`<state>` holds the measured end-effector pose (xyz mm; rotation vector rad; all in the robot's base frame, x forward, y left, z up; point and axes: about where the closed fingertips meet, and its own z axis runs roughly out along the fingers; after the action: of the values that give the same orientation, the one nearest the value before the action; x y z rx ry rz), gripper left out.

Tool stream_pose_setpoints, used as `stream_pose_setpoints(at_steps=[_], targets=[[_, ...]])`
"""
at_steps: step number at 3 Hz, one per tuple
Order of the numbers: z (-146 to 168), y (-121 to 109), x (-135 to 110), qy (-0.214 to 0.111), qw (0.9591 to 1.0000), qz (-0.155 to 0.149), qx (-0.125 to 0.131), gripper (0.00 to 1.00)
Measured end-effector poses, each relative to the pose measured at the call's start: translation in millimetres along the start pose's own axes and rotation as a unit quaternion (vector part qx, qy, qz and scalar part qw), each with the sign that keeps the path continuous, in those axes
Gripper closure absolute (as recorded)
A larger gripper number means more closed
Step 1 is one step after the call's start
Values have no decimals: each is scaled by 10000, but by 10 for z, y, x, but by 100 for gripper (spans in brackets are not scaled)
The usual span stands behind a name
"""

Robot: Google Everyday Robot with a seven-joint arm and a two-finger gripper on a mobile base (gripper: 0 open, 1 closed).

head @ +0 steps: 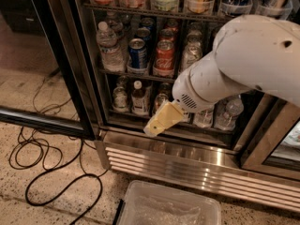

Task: Pick coke can from top shelf of fridge

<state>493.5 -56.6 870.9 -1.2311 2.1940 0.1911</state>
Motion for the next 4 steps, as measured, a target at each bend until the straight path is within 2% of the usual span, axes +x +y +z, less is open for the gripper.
stream_pose_setpoints(at_steps=[2, 3, 4], targets=[[62, 6, -71, -148, 9999, 70, 25, 0], [291, 28, -231, -352, 9989, 160, 277, 0], [388, -172, -629, -860, 9921, 179, 895, 0]])
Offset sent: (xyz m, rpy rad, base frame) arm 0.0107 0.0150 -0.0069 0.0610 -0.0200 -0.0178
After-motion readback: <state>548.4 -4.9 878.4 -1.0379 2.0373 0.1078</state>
